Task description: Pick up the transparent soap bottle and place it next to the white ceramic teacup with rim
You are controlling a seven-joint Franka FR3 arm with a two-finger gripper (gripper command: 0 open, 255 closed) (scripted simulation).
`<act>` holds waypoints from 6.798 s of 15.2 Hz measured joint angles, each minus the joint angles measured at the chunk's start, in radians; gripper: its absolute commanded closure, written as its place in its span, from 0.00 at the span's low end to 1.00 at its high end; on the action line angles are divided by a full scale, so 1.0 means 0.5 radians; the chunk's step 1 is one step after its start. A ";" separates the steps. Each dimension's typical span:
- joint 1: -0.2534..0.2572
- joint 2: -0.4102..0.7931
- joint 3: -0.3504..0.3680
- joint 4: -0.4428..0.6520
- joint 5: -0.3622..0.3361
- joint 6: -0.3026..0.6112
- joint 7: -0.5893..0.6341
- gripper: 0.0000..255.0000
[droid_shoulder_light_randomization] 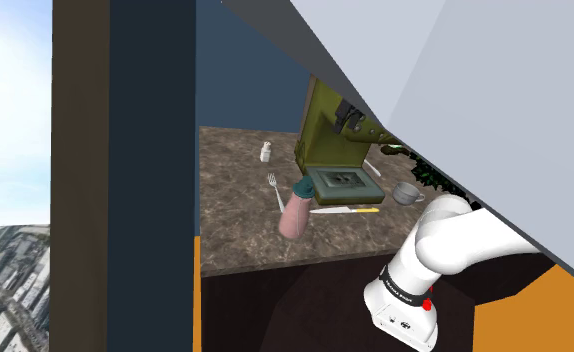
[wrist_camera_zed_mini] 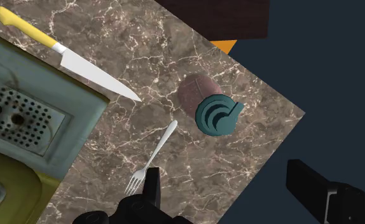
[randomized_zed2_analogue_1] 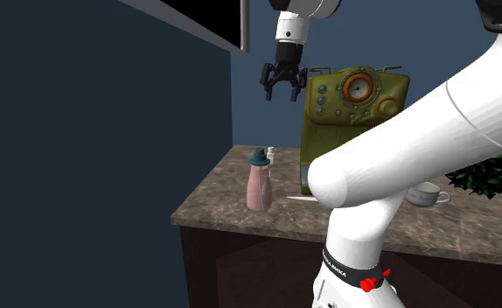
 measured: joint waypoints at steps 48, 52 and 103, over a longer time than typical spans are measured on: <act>0.063 0.466 0.297 -0.268 -0.018 0.387 0.276 1.00; 0.066 0.449 0.300 -0.172 -0.015 0.273 0.282 1.00; -0.022 0.456 0.050 1.049 -0.178 -0.933 -0.039 1.00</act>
